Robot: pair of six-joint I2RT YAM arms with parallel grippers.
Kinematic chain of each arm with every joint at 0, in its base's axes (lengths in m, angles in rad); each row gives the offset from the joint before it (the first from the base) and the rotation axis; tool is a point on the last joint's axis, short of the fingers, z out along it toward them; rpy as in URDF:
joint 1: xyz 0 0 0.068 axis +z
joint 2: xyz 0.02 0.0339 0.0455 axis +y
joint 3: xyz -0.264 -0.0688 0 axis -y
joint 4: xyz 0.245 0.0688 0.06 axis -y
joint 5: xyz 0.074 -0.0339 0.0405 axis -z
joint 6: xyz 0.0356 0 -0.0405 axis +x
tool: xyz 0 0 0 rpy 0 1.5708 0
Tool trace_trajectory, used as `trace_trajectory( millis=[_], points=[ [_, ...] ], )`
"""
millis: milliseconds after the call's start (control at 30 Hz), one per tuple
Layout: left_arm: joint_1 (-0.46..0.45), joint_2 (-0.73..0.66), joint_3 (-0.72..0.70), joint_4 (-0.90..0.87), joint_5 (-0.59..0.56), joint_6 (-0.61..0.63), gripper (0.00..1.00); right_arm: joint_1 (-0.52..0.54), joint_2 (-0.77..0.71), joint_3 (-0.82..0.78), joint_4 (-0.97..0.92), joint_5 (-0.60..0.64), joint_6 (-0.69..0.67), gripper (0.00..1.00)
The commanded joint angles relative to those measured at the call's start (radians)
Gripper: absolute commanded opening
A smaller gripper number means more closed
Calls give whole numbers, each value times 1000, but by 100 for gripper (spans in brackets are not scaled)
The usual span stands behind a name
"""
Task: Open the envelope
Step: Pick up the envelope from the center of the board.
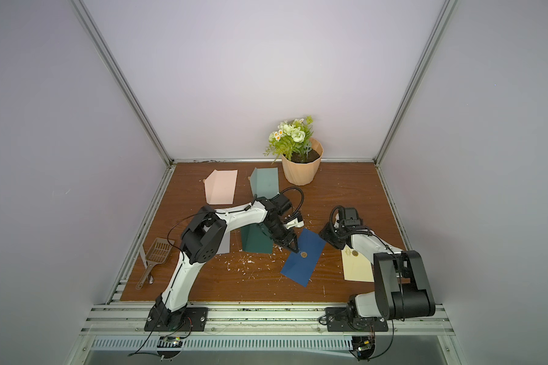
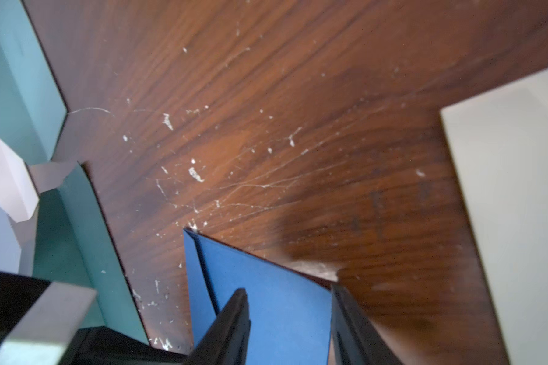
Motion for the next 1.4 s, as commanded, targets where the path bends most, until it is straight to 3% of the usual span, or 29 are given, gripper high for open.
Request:
trace_trajectory(
  millis=[0,267,467,900,1133,1367],
  points=[
    [4,68,-7,-22,-58,1,46,2,17,-63,-41,-92,-7,47],
    [5,94,5,-22,-49,-3,46,3,-48,-123,86,-241,42,47],
    [5,105,7,-22,-44,-4,46,3,-86,-131,114,-275,60,47],
    [14,128,32,-22,-68,-19,46,1,-152,-59,-81,-109,22,54],
    [42,144,22,-22,-96,-39,48,-23,-7,45,-117,-9,-16,55],
    [61,216,112,-47,-135,-58,48,-28,17,98,-145,-35,-55,54]
  ],
)
